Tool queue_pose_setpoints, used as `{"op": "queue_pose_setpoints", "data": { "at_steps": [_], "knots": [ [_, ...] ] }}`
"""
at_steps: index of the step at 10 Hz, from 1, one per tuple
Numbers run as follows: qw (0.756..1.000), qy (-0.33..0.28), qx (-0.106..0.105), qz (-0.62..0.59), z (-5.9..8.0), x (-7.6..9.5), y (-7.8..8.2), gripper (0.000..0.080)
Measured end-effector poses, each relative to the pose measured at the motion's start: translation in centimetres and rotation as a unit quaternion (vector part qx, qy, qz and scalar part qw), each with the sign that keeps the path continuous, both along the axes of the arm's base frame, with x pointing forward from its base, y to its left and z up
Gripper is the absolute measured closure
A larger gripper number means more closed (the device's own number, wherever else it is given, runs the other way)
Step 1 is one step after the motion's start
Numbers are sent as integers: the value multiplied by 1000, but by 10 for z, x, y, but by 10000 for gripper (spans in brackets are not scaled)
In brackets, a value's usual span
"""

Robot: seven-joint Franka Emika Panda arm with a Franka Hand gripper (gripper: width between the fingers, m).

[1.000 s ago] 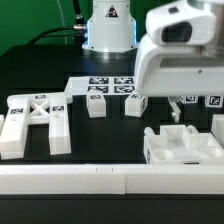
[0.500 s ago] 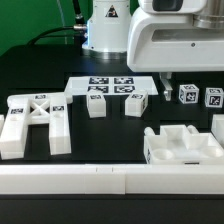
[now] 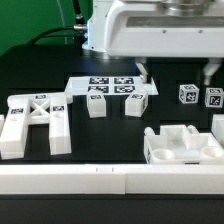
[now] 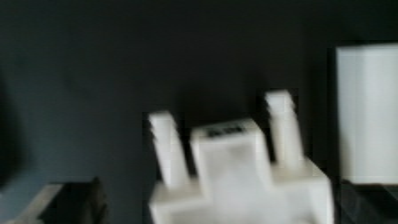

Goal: Assemble chair

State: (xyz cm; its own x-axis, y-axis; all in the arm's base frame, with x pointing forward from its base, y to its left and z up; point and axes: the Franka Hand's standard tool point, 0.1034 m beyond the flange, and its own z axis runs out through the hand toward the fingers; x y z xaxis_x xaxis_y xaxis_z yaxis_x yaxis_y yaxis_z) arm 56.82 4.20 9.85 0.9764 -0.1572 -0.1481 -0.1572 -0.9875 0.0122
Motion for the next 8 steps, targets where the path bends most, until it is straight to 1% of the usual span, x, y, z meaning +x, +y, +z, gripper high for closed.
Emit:
{"op": "queue_pose_setpoints", "data": {
  "at_steps": [1, 2, 3, 5, 6, 7, 8],
  "knots": [
    [999, 23, 3, -36, -1, -16, -16, 151],
    [999, 28, 2, -42, -4, -26, -32, 151],
    [998, 40, 2, -56, -11, -43, -45, 151],
    [998, 36, 2, -50, -9, -37, -38, 151],
    [998, 37, 2, -50, -10, -38, -39, 151],
    [997, 43, -1, -70, -12, -36, -34, 151],
    [991, 61, -1, -118, -13, -17, -11, 151]
  ]
}}
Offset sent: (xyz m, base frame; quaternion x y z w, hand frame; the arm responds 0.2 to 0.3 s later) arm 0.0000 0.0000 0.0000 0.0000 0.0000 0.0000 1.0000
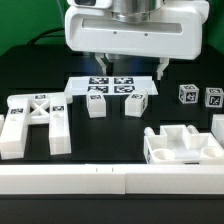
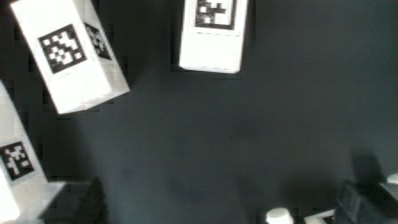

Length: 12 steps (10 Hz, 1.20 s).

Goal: Assemble chair

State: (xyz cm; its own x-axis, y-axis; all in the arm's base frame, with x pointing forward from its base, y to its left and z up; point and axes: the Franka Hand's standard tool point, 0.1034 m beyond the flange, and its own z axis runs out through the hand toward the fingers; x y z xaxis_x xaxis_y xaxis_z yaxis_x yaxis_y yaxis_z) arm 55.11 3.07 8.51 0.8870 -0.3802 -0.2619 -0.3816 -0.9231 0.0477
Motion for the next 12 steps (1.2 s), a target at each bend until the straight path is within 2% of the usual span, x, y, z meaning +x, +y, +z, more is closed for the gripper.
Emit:
{"op": "queue_pose_setpoints", "data": {
  "at_steps": [1, 2, 3, 5, 6, 7, 8, 12],
  "knots": [
    [1000, -8, 22, -11, -4, 11, 7, 151],
    [999, 3, 30, -43, -8, -4, 2, 151],
    [998, 4, 27, -50, -13, -10, 8, 151],
    [999, 14, 31, -42, -12, -7, 7, 151],
    [998, 30, 36, -38, -12, -11, 6, 151],
    [994, 88, 49, -36, -12, -19, 2, 151],
    [994, 91, 52, -34, -15, -12, -3, 151],
    [994, 86, 60, -12, -25, -48, -32, 151]
  ]
}}
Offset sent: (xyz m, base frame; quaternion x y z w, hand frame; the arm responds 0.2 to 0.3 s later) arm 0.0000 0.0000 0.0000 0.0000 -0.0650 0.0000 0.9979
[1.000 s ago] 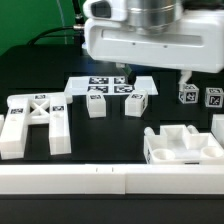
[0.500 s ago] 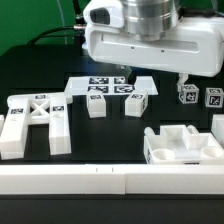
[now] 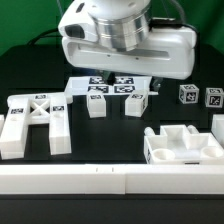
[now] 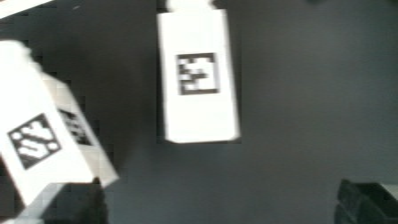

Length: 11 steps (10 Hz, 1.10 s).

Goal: Assemble chair

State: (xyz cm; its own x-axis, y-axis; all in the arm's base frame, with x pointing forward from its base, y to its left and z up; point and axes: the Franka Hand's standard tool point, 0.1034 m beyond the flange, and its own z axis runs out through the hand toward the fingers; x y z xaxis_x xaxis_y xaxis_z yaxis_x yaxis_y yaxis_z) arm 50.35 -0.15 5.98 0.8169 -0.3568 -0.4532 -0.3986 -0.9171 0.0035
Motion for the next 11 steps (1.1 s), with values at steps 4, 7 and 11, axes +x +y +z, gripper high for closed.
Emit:
{"op": "queue_pose_setpoints", "data": {
  "at_steps": [4, 7, 11],
  "knots": [
    [1000, 15, 3, 0, -2, -4, -1, 151],
    [993, 111, 33, 10, -8, -7, -4, 151],
    [973, 220, 62, 15, -14, -14, -7, 151]
  ]
}}
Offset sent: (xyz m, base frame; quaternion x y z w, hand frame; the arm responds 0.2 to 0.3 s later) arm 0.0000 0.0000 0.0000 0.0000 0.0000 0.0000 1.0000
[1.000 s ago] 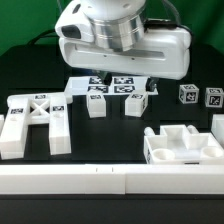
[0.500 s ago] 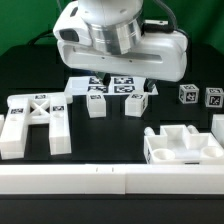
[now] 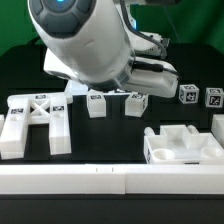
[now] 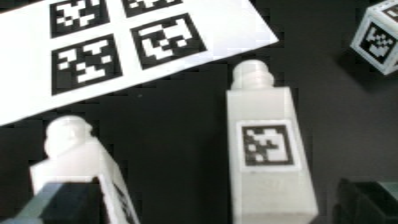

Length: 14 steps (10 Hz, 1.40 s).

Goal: Assemble chair

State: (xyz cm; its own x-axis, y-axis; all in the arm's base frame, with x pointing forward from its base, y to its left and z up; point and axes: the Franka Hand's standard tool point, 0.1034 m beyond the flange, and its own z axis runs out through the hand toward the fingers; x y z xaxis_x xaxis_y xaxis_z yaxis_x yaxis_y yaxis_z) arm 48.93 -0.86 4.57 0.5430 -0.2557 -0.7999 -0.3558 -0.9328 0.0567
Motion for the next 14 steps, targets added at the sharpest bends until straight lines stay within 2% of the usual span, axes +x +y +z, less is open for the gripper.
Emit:
{"op": "queue_pose_setpoints", "data": {
  "at_steps": [1, 2, 3, 4, 5, 6, 7, 10, 14],
  "knots": [
    [999, 32, 14, 6, 2, -7, 2, 151],
    [998, 60, 20, 11, -5, -8, 3, 151],
    [999, 49, 16, 12, -10, -1, 3, 151],
    [999, 45, 16, 13, -8, 0, 4, 151],
    [999, 30, 22, 22, -11, 4, 11, 151],
    [999, 14, 38, 36, -14, 9, 17, 151],
    [998, 9, 51, 44, -14, 10, 15, 151],
    [998, 11, 49, 43, -15, 9, 15, 151],
    [998, 11, 47, 49, -24, 5, 26, 151]
  ]
}}
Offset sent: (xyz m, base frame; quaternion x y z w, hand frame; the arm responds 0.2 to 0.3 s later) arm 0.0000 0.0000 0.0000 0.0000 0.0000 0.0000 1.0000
